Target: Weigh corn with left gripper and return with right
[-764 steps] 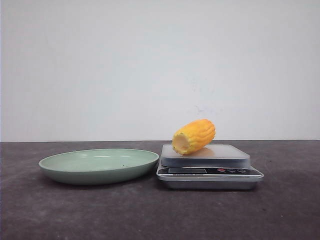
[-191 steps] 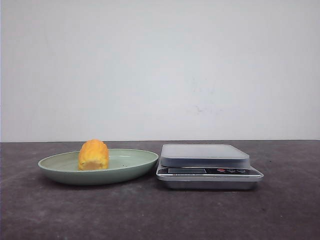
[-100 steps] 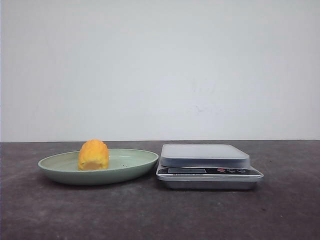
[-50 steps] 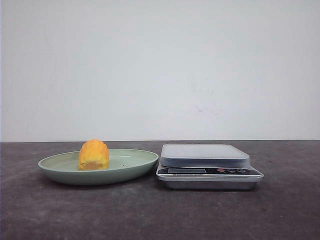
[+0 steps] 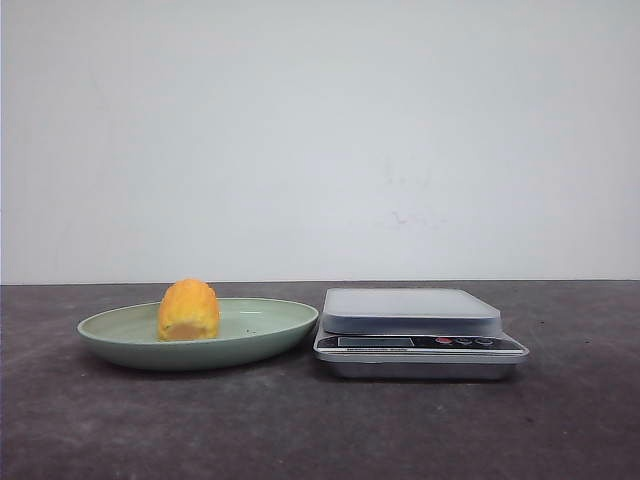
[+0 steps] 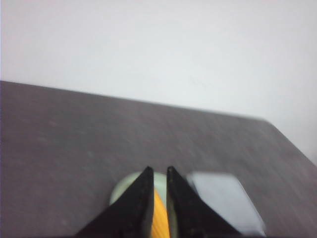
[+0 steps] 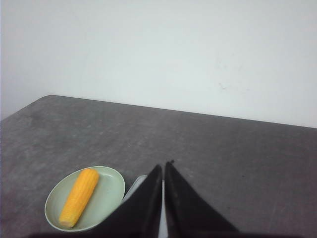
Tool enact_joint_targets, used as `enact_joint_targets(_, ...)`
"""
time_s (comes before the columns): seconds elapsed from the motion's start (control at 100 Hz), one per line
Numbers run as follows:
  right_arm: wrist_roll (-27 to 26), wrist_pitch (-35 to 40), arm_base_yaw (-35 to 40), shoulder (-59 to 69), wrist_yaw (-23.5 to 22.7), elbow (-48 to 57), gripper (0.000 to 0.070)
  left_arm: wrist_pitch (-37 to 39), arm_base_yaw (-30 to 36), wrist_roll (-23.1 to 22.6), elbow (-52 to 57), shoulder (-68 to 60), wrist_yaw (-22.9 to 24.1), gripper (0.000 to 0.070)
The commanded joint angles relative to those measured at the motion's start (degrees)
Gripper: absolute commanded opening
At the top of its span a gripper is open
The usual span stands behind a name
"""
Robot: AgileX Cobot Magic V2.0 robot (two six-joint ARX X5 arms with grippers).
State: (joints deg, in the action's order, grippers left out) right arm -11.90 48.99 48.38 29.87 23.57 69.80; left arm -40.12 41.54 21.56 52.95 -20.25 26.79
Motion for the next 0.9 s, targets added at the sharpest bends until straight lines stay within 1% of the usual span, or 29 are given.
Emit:
enact_joint_targets(0.0, -0.55, -0.55, 0.61, 0.24, -0.15, 0.68, 0.0000, 3.23, -3.74, -1.33, -1.90, -0.04, 0.04, 0.0000)
enact_joint_targets(0.08, -0.55, -0.57, 0.61, 0.24, -0.15, 0.68, 0.0000, 9.62, -10.47, -3.10, -6.60, 0.96, -0.31, 0.0000)
enact_joint_targets(0.12, -0.55, -0.57, 0.61, 0.24, -0.15, 0.68, 0.0000, 12.24, -13.92, -3.34, -9.44, 1.70, -1.88, 0.0000)
enact_joint_targets(0.16, -0.55, -0.55, 0.61, 0.24, -0.15, 0.68, 0.0000, 14.34, -17.35, -4.13, -12.37, 2.62, -5.25, 0.0000)
enact_joint_targets(0.26, -0.55, -0.57, 0.61, 0.24, -0.15, 0.68, 0.0000, 18.73, -25.53, -6.47, -20.41, 5.42, -17.29, 0.0000)
enact_joint_targets(0.32, -0.55, -0.57, 0.61, 0.24, -0.15, 0.68, 0.0000, 21.03, -29.03, -7.76, -24.57, 6.93, -21.31, 0.0000)
enact_joint_targets(0.39, -0.55, -0.57, 0.61, 0.24, -0.15, 0.70, 0.0000, 24.13, -32.63, -8.70, -29.64, 9.01, -24.17, 0.0000)
enact_joint_targets(0.45, -0.55, -0.57, 0.61, 0.24, -0.15, 0.70, 0.0000, 26.60, -34.97, -8.70, -33.81, 11.15, -25.57, 0.0000)
enact_joint_targets(0.56, -0.55, -0.57, 0.61, 0.24, -0.15, 0.70, 0.0000, 29.83, -37.48, -8.70, -40.68, 15.76, -25.59, 0.0000)
enact_joint_targets(0.69, -0.55, -0.57, 0.61, 0.24, -0.17, 0.70, 0.0000, 29.81, -39.06, -8.63, -46.07, 20.13, -26.36, 0.0000)
enact_joint_targets(0.89, -0.55, -0.59, 0.61, 0.24, -0.15, 0.70, 0.0000, 29.48, -39.67, -8.68, -49.77, 20.06, -28.76, 0.0000)
